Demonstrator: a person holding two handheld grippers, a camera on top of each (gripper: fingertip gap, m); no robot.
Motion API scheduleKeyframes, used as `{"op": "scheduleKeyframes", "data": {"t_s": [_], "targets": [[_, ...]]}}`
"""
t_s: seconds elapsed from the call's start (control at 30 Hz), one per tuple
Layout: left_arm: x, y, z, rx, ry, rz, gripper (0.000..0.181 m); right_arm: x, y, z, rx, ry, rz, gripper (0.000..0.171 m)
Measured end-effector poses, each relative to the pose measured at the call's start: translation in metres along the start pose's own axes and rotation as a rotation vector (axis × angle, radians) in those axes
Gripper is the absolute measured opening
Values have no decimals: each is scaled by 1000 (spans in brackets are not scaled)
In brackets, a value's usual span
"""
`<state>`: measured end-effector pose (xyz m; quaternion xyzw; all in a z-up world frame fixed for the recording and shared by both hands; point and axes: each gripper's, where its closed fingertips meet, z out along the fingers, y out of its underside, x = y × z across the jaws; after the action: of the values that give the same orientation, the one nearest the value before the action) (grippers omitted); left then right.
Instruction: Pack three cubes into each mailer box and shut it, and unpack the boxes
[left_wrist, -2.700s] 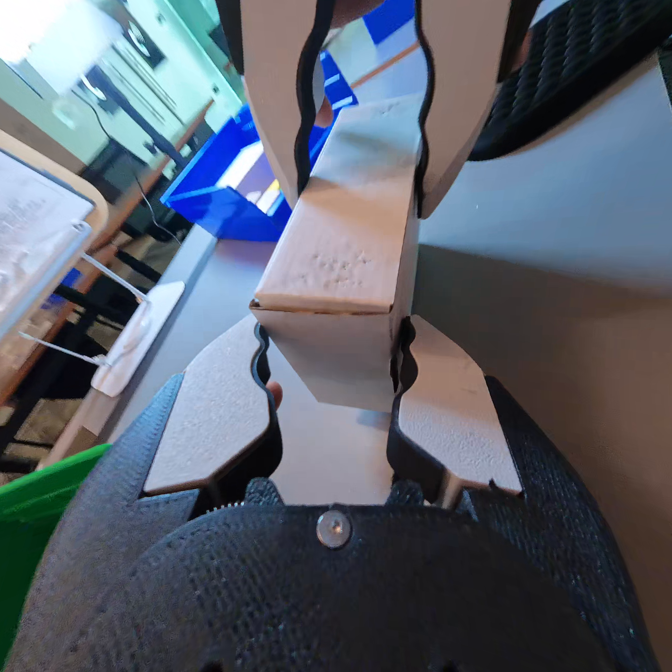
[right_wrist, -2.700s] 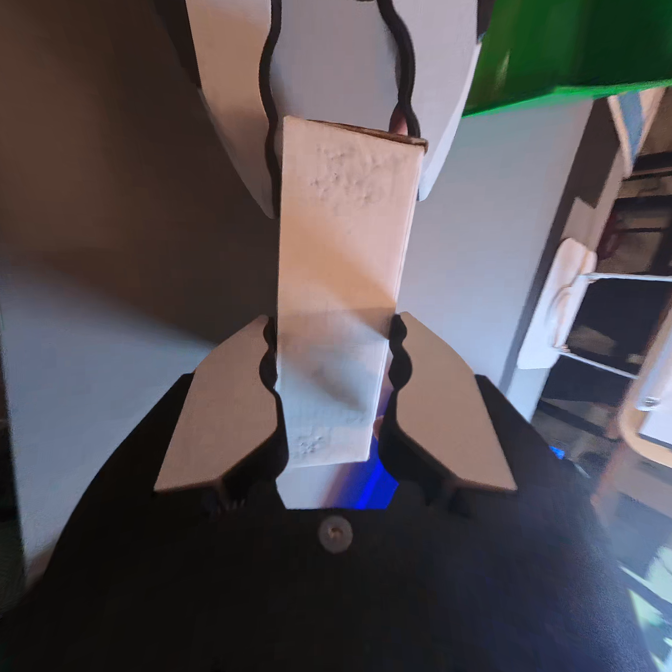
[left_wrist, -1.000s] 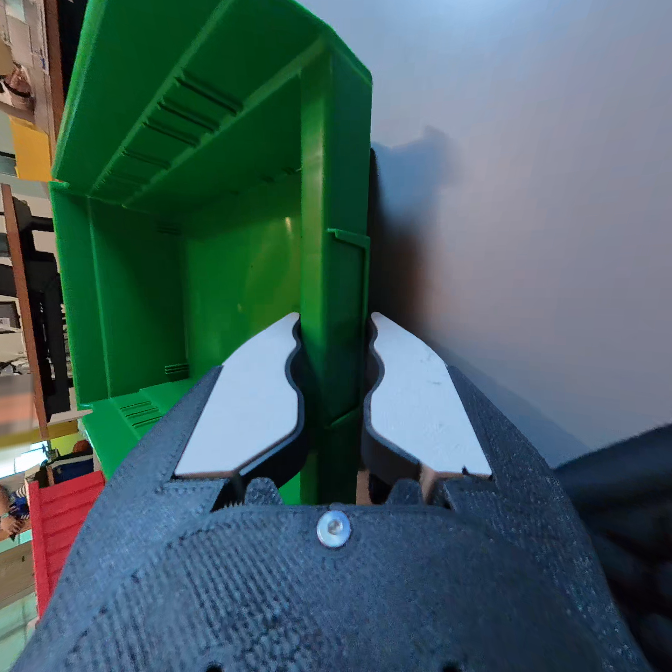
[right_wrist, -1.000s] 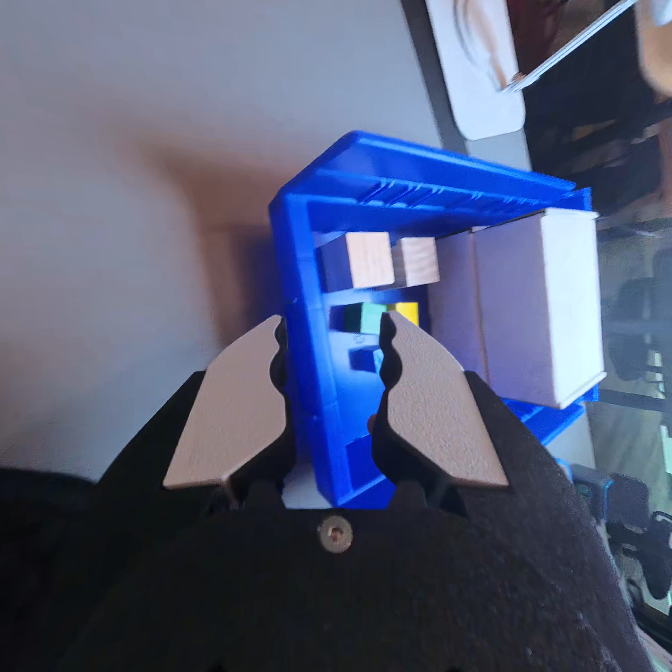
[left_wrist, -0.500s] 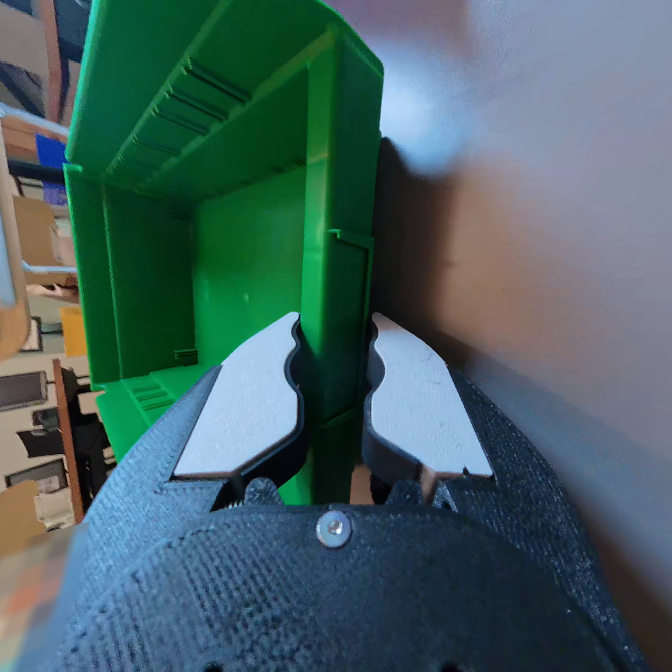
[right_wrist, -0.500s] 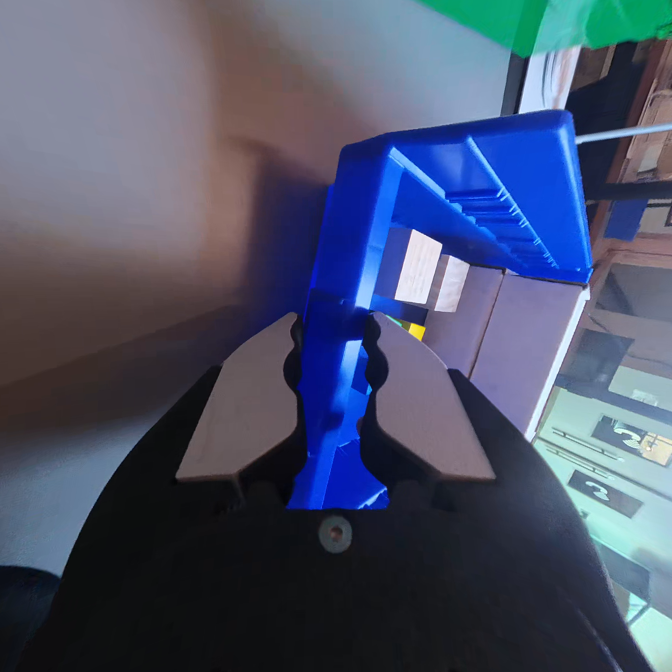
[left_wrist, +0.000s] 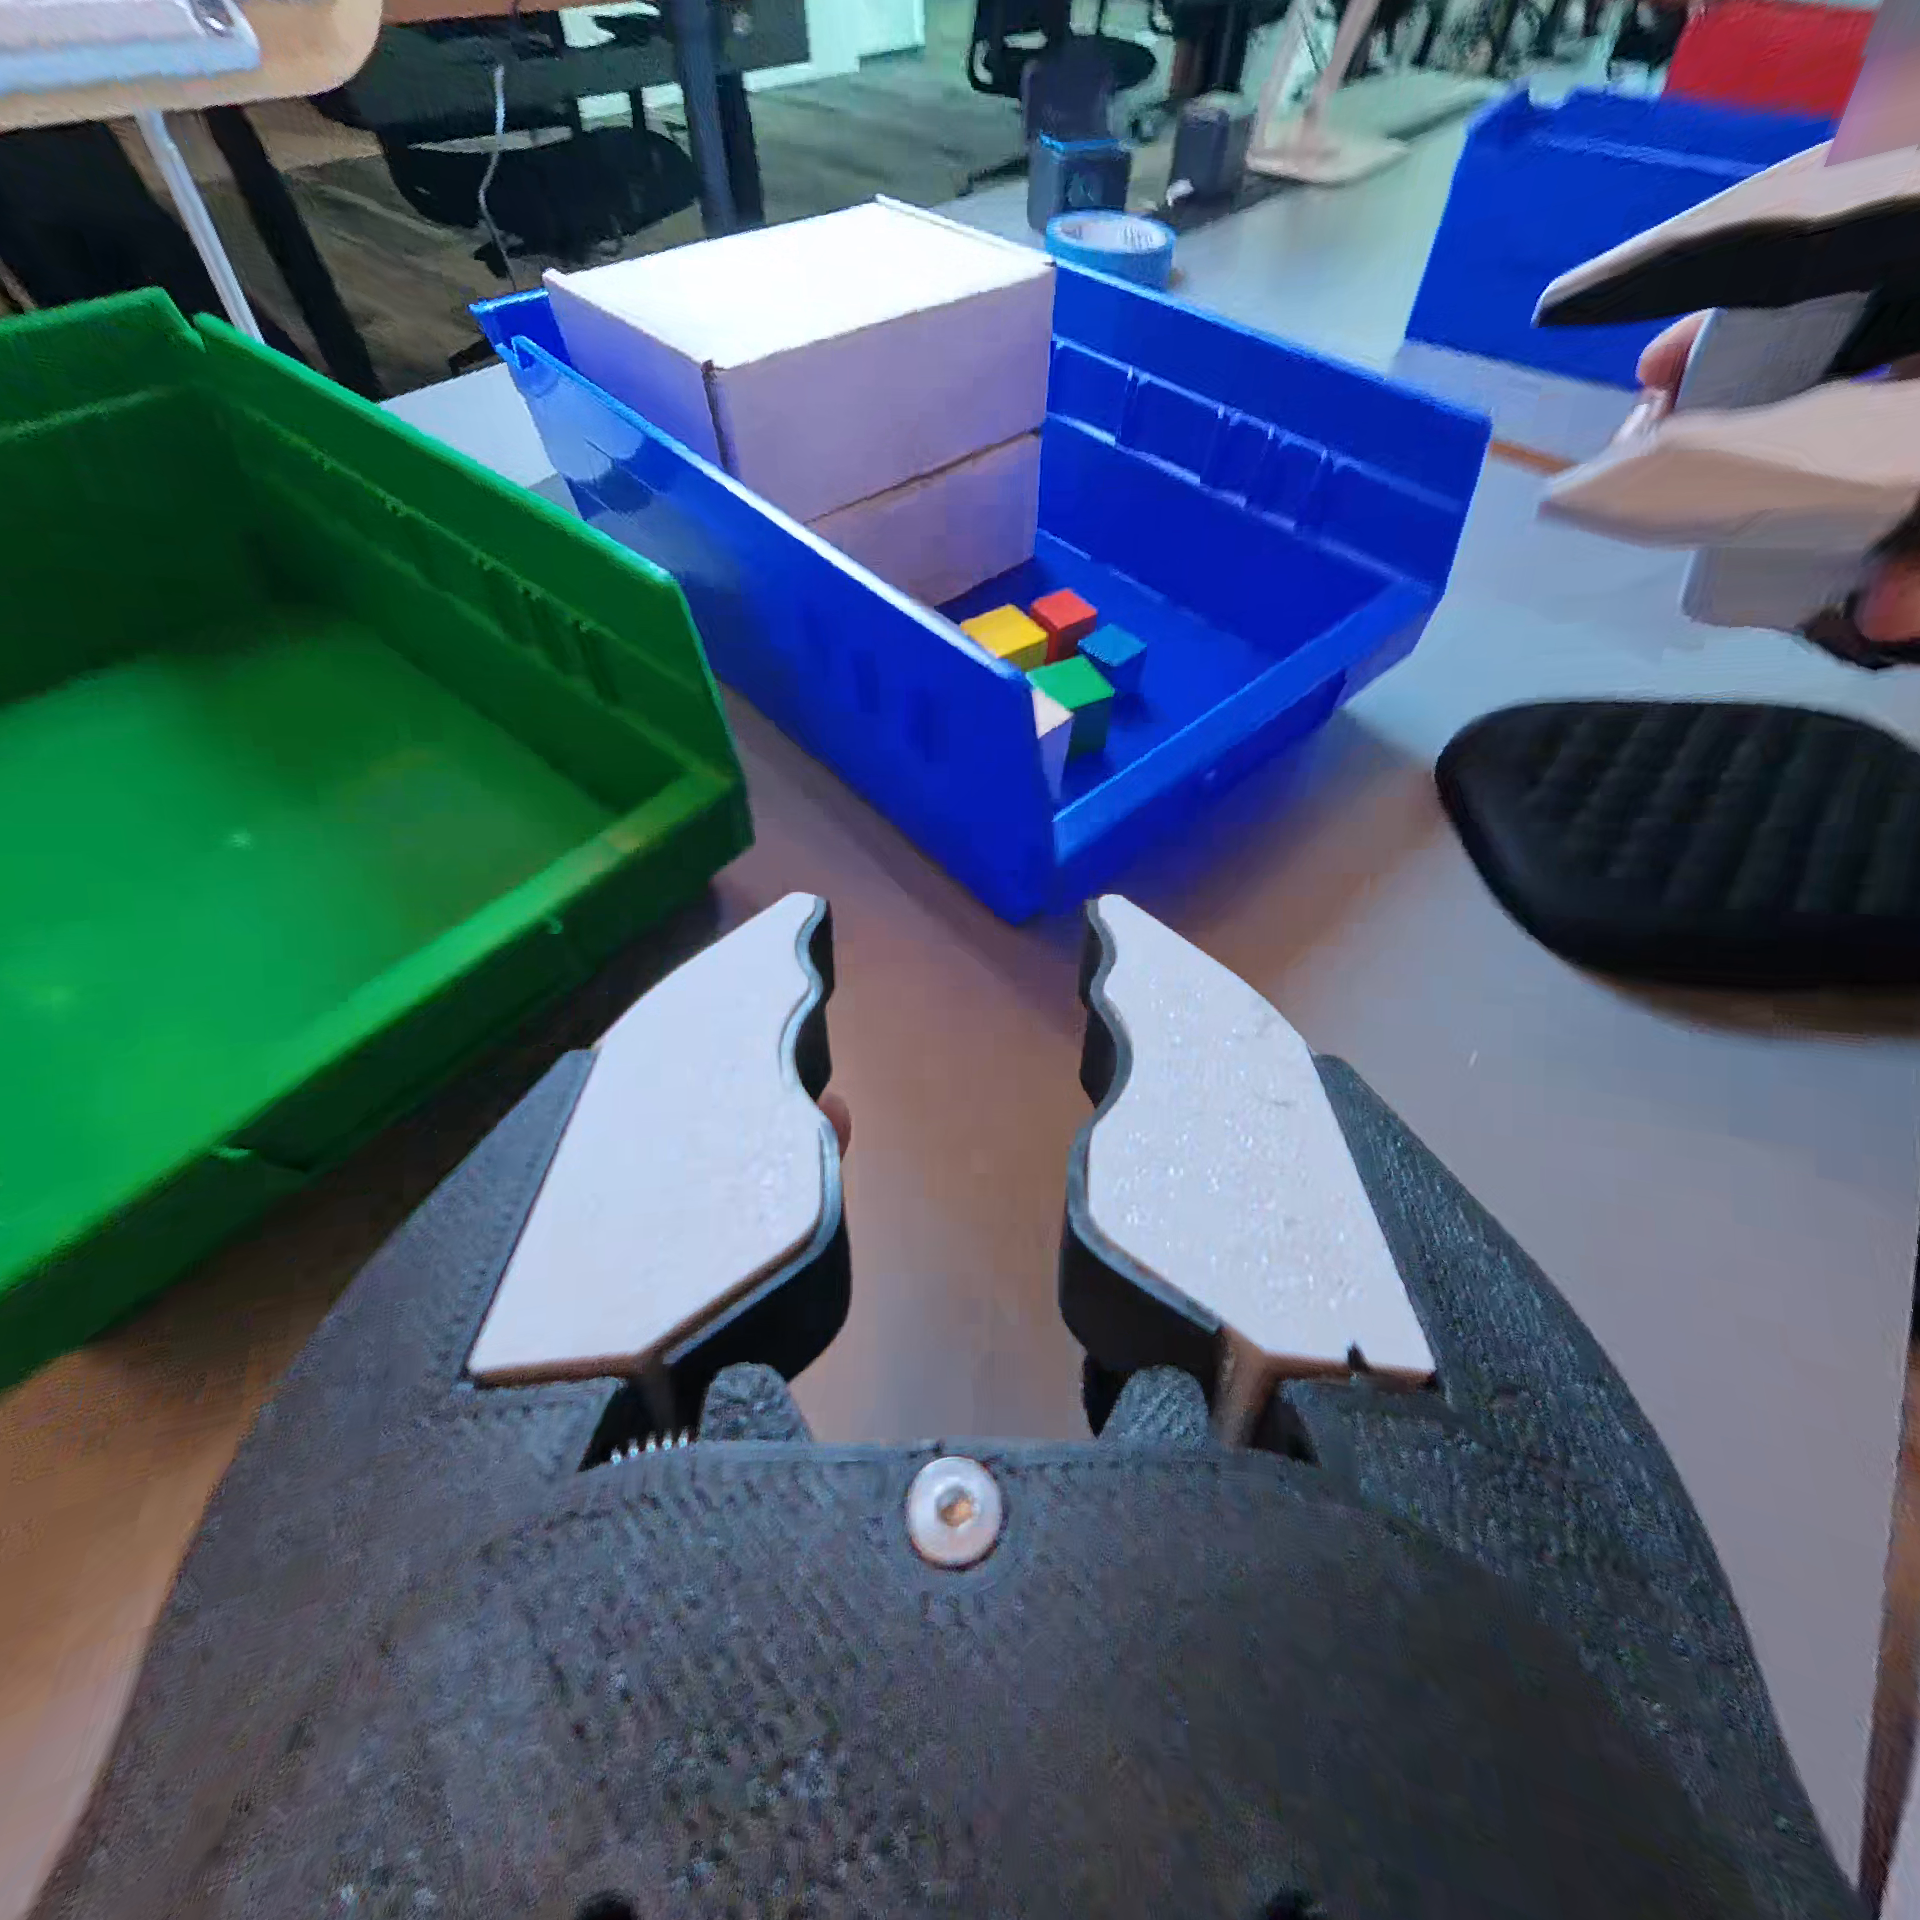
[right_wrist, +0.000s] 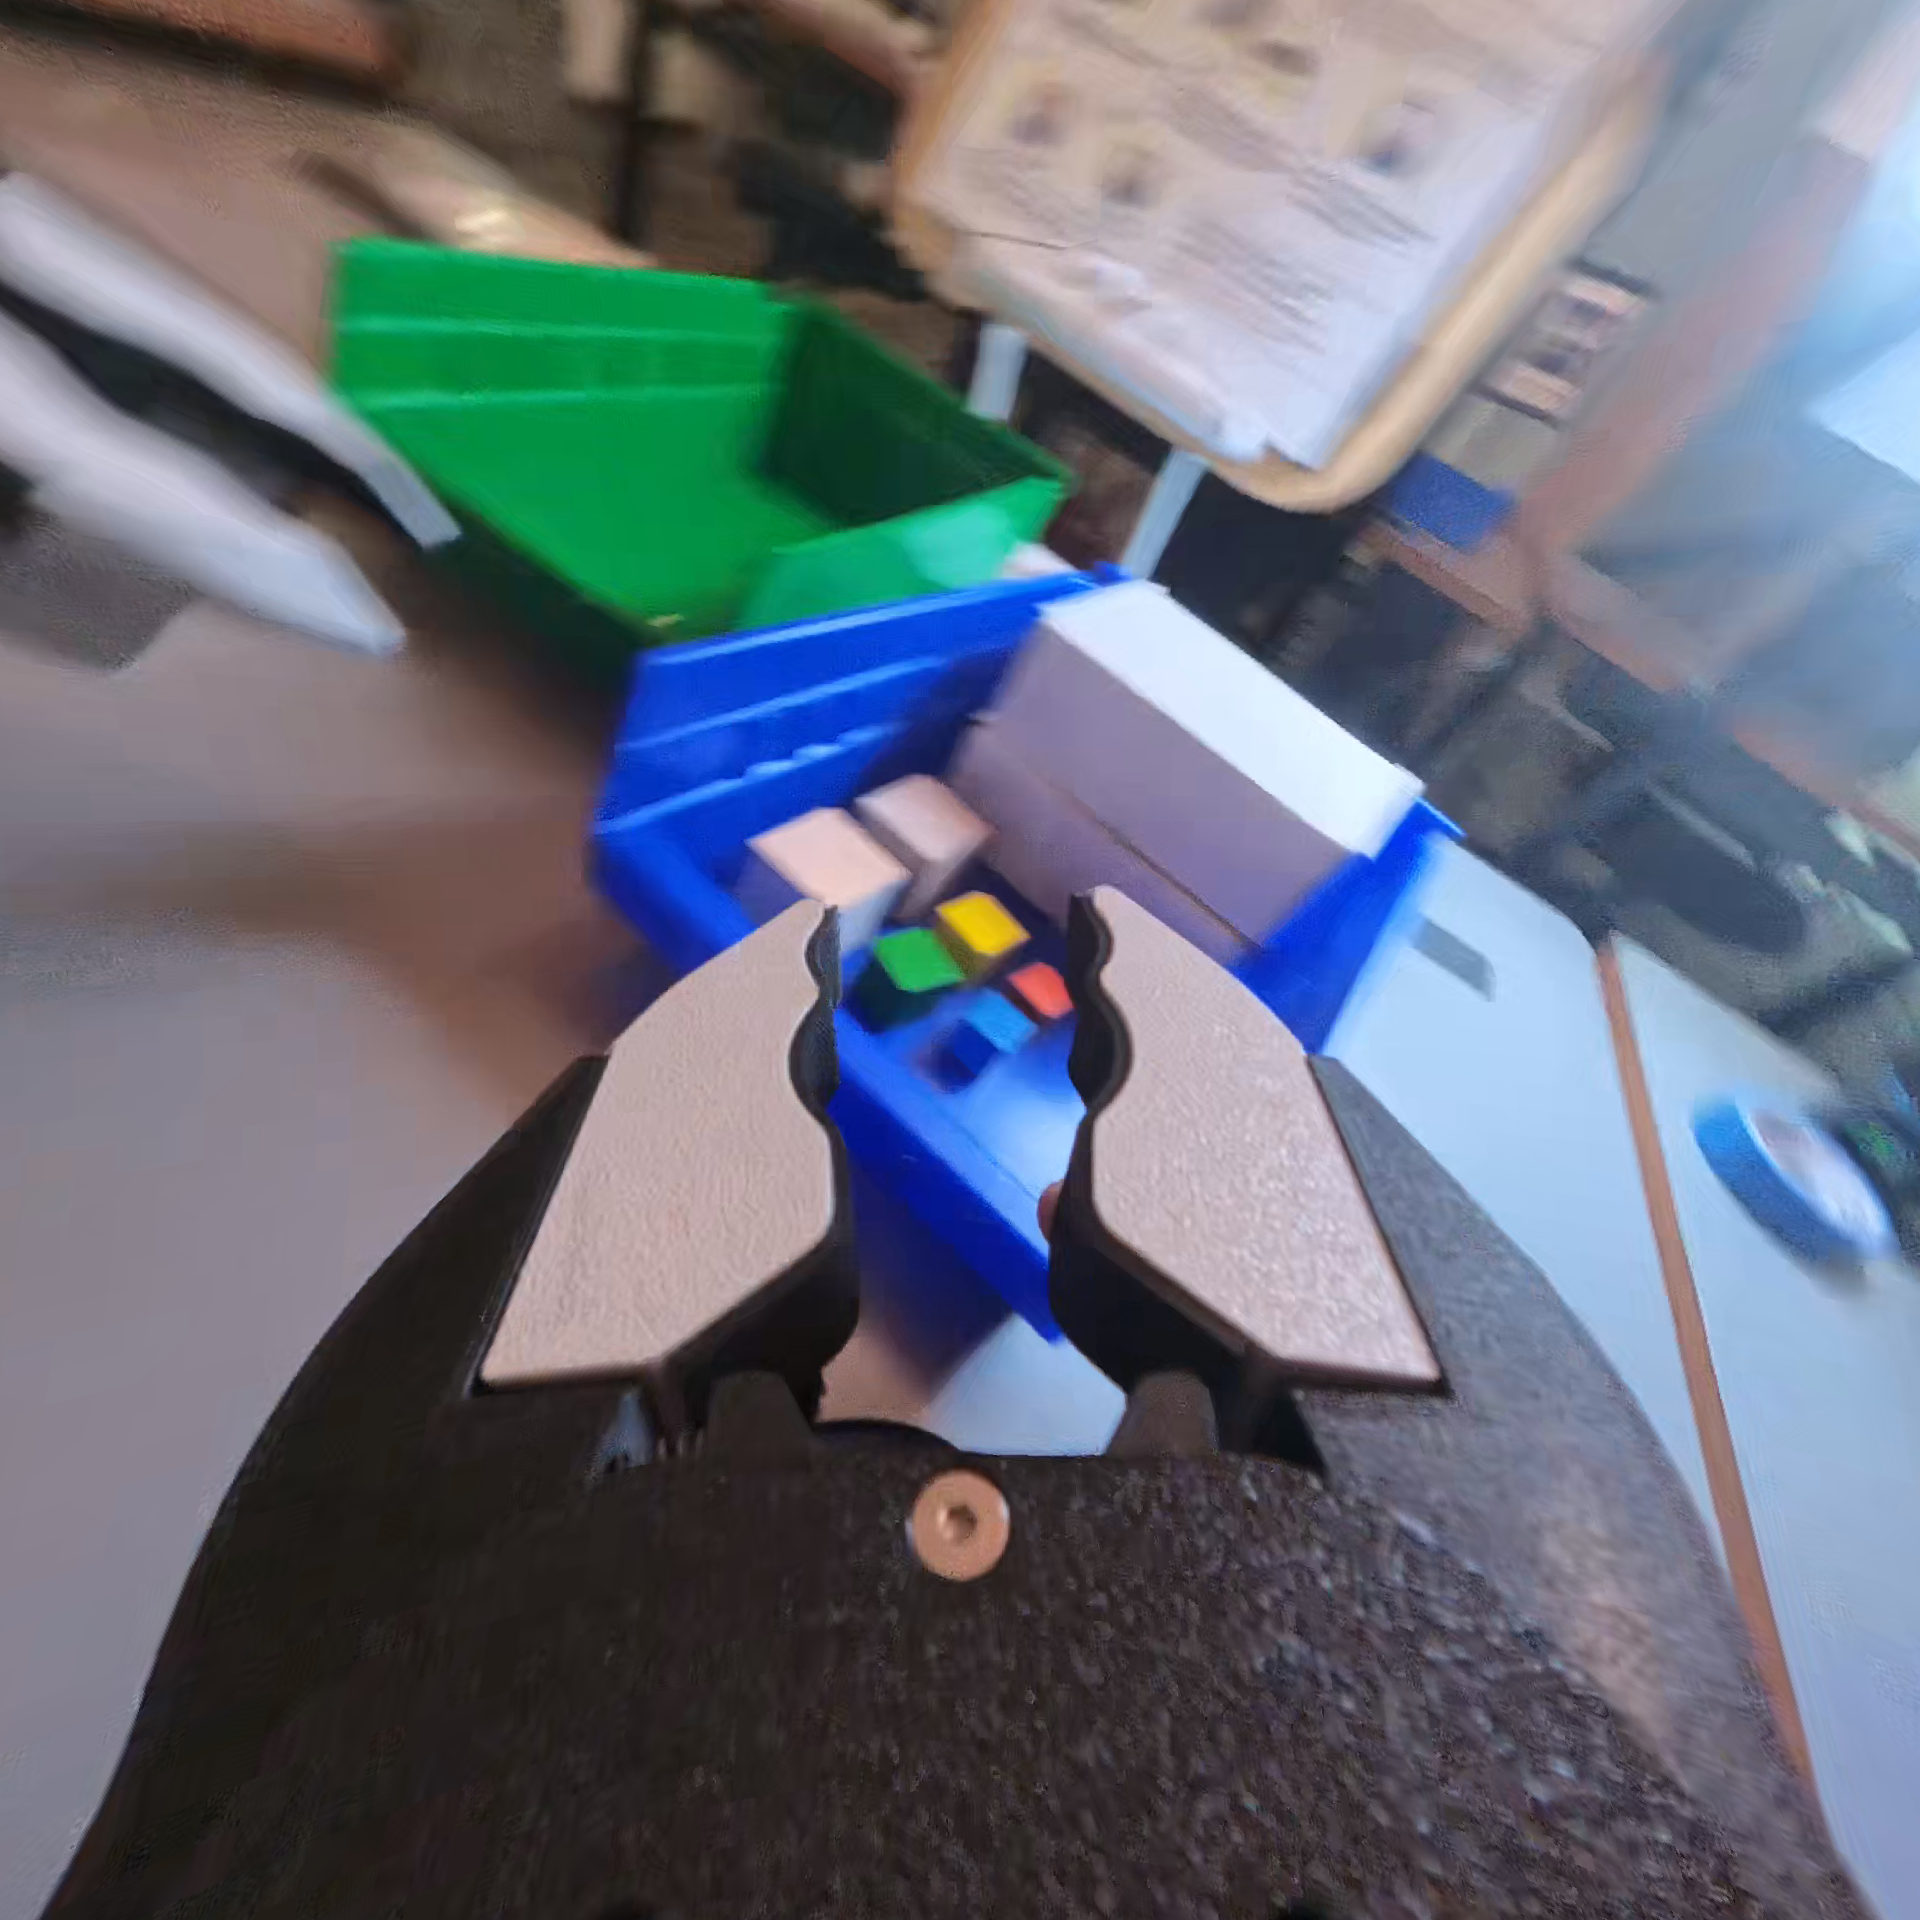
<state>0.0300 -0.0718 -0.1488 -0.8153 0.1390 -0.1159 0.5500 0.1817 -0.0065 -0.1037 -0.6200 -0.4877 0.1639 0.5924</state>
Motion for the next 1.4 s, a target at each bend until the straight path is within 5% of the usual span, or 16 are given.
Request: {"op": "scheduleKeyframes", "data": {"t_s": [0.1, 0.23, 0.37, 0.53, 0.87, 1.13, 1.4], "targets": [[11, 2, 28, 33, -58, -150, 49, 73, 40, -8, -49, 244, 216, 46], [-1, -4, 69, 67, -208, -206, 53, 73, 90, 25, -207, 125, 423, 56], [1, 1, 98, 56, -227, -215, 19, 70, 108, 42, -271, 137, 407, 14], [14, -11, 89, 45, -294, 24, 13, 75, 86, 11, -199, 268, 292, 8], [28, -84, -72, 181, -450, 196, 11, 17, -68, -54, 69, 235, 145, 9], [-29, -70, -224, 70, -742, 265, 12, -98, -150, 20, 197, -87, 172, 9], [-71, -2, -293, -175, -846, 313, 15, -202, -152, 78, 210, -342, 175, 10]]}}
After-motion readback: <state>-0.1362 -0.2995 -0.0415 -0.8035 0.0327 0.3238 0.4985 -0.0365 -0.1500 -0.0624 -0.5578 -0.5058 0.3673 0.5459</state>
